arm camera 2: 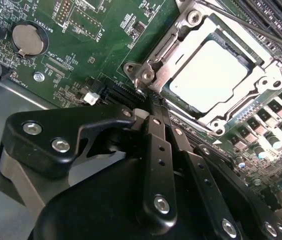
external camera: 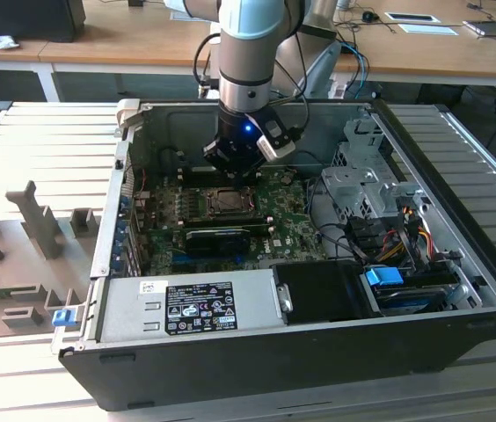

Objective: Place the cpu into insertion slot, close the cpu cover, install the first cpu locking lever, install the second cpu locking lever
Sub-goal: 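Install the first cpu locking lever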

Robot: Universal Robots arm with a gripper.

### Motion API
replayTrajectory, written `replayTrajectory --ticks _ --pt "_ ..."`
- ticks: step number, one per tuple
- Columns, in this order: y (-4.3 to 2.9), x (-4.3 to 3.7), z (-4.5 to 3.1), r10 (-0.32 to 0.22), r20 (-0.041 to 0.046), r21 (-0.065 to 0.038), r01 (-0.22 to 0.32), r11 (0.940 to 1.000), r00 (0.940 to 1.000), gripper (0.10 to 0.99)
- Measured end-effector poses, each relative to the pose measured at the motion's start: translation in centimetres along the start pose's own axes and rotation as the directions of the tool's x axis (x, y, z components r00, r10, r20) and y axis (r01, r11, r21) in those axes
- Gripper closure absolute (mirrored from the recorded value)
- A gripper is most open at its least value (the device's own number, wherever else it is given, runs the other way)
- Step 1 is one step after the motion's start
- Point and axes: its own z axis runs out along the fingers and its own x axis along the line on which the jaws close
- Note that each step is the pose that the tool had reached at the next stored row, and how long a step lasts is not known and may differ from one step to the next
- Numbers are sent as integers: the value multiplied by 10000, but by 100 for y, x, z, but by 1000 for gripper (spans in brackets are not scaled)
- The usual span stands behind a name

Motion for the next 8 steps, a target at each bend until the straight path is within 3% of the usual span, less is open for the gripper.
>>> replayTrajectory --ticks 2,6,8 --pt "2 -1 -13 0 6 -10 0 10000 10000 980" --pt "9 -2 -148 -1 2 -5 1 10000 10000 980" --pt "5 -2 -152 -3 3 -8 3 10000 10000 980"
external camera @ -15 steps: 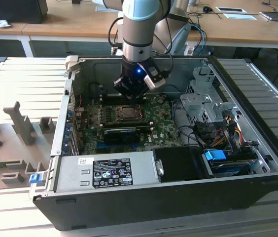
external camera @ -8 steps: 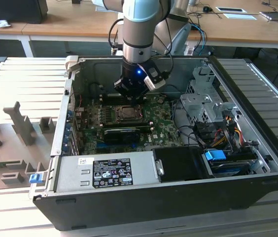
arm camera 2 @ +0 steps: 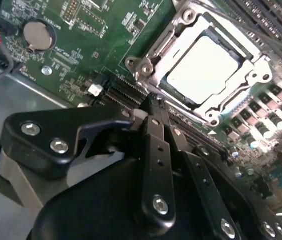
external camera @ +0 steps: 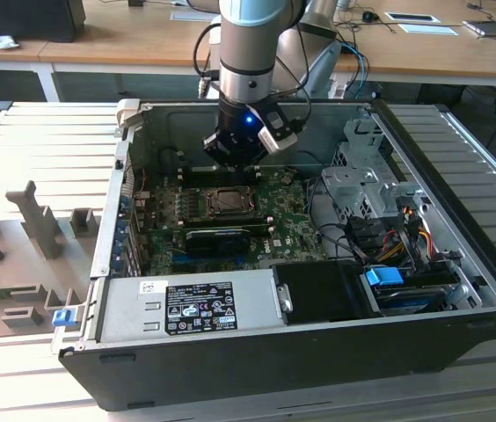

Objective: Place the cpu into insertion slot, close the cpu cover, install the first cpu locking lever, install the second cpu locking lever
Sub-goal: 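Install the first cpu locking lever, then install the second cpu locking lever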

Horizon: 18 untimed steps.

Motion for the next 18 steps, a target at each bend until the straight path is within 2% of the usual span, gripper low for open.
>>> replayTrajectory --ticks 5,18 --pt "-37 5 -3 2 -1 2 -2 10000 10000 980" --pt "-81 10 -5 2 -1 2 -2 10000 10000 980"
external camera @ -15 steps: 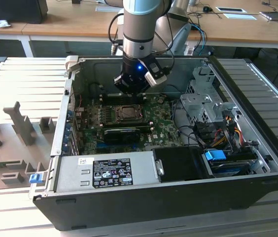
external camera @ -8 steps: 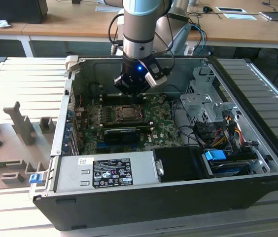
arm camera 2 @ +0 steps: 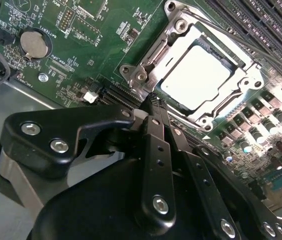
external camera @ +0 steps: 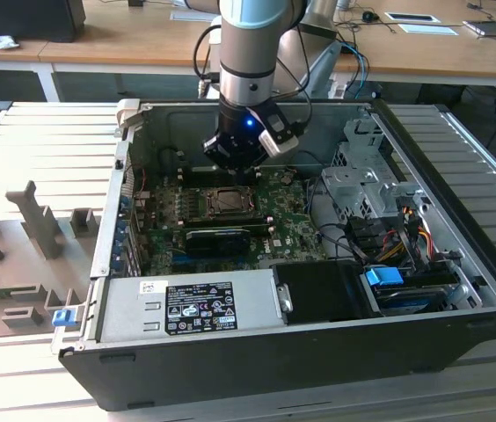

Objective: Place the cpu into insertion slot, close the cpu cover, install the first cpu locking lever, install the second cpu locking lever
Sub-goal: 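Install the second cpu locking lever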

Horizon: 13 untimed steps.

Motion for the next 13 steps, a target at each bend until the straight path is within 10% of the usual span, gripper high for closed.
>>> replayTrajectory --ticks 13 --pt "-26 4 -111 0 0 1 0 10000 10000 980"
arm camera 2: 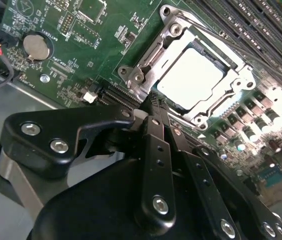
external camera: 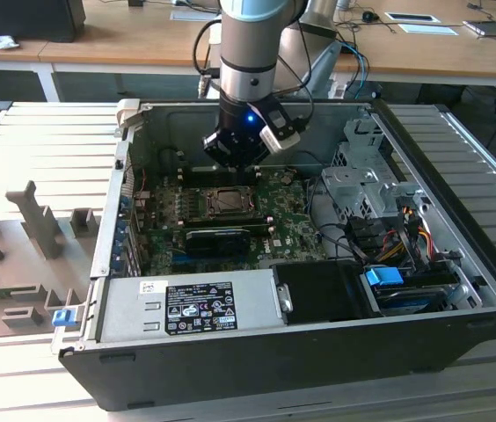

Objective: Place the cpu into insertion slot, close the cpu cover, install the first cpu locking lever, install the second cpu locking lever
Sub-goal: 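Install the second cpu locking lever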

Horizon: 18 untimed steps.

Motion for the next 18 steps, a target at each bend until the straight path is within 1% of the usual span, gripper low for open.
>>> replayTrajectory --ticks 3,5,7,8,10,12,16,17,18 --pt "5 1 -83 0 -1 0 0 10000 10000 980" --pt "1 1 -85 -3 1 -1 3 10000 10000 980" --pt "-18 4 -87 0 0 1 0 10000 10000 980" --pt "-75 11 -88 0 0 1 0 10000 10000 980" --pt "-128 17 -91 -1 -1 1 1 10000 10000 980" --pt "-137 19 -107 2 -2 9 -2 10000 10000 980" --pt "-134 18 -187 -1 -2 15 1 10000 10000 980" --pt "-133 18 -228 0 -3 15 0 10000 10000 980" --pt "-138 18 -243 -2 -4 14 2 10000 10000 980"
